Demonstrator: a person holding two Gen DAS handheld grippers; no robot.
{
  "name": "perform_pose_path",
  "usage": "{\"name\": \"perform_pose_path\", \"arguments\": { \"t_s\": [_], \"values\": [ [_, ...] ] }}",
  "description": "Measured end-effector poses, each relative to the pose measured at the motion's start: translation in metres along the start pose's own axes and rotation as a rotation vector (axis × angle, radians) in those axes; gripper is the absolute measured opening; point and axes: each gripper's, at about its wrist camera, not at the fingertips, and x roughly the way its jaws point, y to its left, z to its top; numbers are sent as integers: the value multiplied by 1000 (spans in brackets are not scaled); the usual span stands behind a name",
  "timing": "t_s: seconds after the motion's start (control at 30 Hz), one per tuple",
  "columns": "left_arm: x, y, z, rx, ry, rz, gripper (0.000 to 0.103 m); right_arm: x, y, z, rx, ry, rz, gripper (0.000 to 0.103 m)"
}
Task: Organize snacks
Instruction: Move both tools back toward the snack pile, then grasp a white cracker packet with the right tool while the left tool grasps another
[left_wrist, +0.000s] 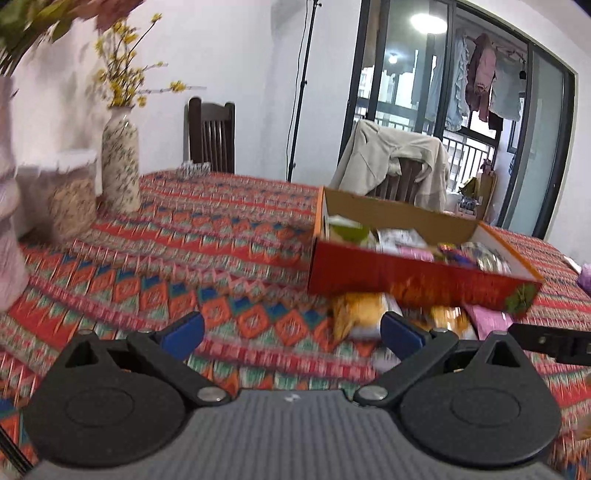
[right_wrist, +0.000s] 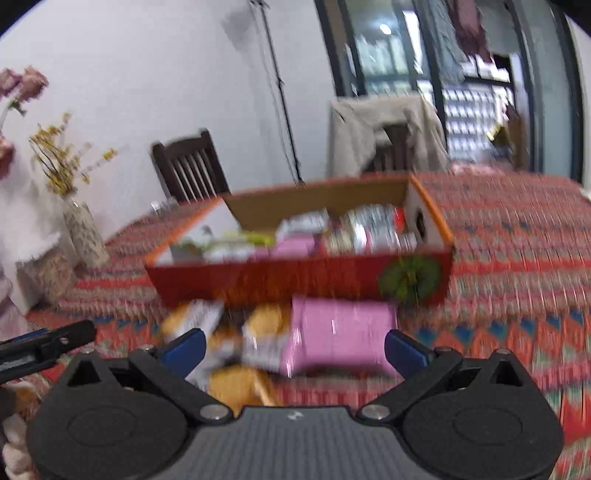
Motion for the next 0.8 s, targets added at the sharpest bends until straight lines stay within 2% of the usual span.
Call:
{"name": "perform_pose_path", "arguments": {
  "t_s": [0.17,0.3,0.6,0.63,0.73,0.8],
  "values": [
    [-18,7,-25,24,21,2,103,-11,12,-32,30,53,44,103],
    [-21,13,-37,15,41,12,103,-13,31,-50,-11,111,53,103],
    [-28,22,-52,-3,57,41,103,-17,60,-75,-166,108,-77,101],
    [-28,22,-52,-6,56,44,103,-20,63,-78,-183,94,-83,99],
    [-29,21,-53,-7,58,48,103,-23,62,-76,-201,76,-48,77],
    [-31,19,-53,-4,57,49,103,-27,62,-75,-209,64,-33,49]
  ]
}}
